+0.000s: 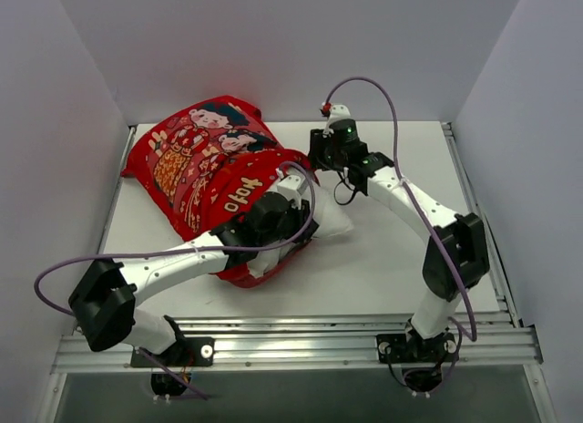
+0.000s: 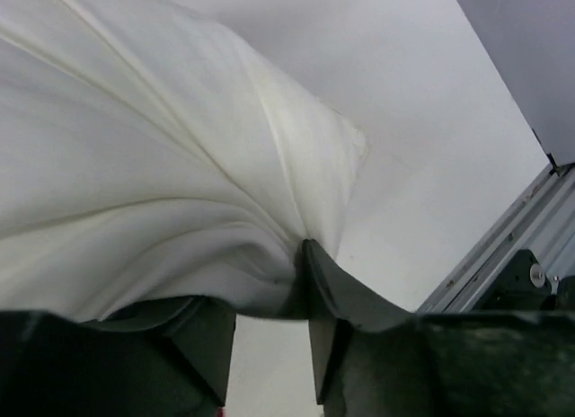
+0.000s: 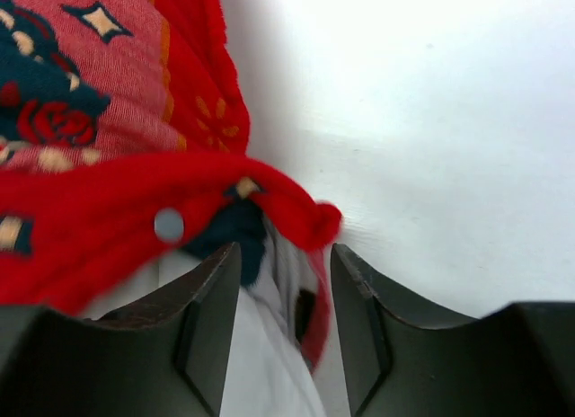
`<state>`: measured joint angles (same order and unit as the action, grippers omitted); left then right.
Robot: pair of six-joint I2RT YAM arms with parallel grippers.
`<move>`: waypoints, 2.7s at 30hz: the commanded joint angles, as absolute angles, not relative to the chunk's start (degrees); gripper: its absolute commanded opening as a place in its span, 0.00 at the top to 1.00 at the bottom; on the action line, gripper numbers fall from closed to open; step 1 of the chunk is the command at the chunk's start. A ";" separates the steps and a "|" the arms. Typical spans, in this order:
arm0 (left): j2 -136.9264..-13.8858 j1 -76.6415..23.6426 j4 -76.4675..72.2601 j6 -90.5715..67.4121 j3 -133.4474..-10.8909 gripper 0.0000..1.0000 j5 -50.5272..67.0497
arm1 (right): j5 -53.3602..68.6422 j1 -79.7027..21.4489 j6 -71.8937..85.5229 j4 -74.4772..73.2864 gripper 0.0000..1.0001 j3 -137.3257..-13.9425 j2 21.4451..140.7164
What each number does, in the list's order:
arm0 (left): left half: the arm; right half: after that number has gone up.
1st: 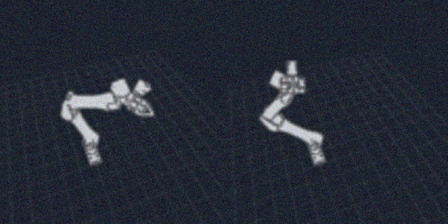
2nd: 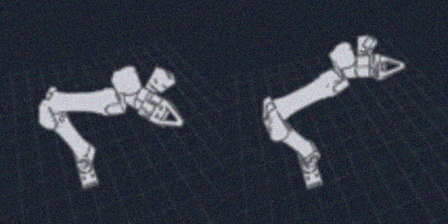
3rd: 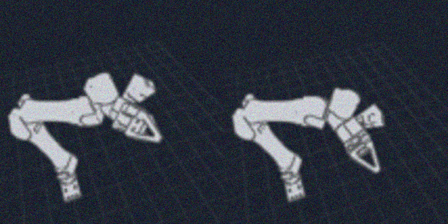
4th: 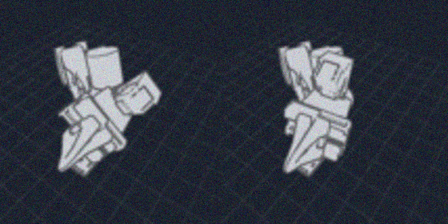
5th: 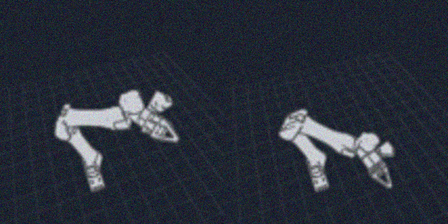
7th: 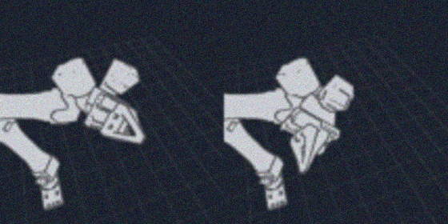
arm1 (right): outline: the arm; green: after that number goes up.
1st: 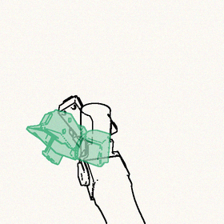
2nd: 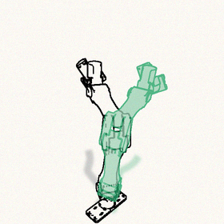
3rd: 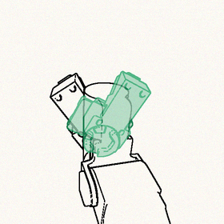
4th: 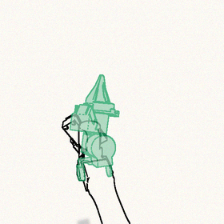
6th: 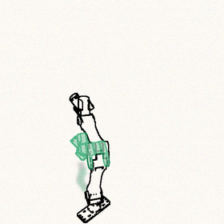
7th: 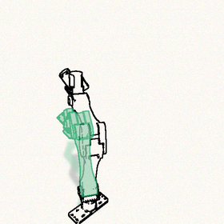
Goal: Remove the pillowcase from the pillow
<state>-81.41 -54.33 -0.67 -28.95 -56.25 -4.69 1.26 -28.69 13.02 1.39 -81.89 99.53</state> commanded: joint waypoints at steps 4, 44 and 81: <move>-81.66 -53.09 -4.40 -28.46 -66.18 0.31 -0.01 | -6.59 -29.00 15.81 -1.65 0.44 -77.89 85.18; -44.74 -52.82 46.32 -45.70 -52.73 0.20 -16.17 | -15.29 -64.25 45.09 8.61 0.03 -48.95 76.54; -49.48 -52.91 42.10 -45.35 -45.62 0.98 -9.76 | -16.61 -59.07 33.23 10.20 1.00 -62.82 77.96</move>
<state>-49.32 -53.04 41.65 -44.82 -46.57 -10.44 -12.60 -61.78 36.21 4.08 -55.27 79.61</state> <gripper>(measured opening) 0.042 0.048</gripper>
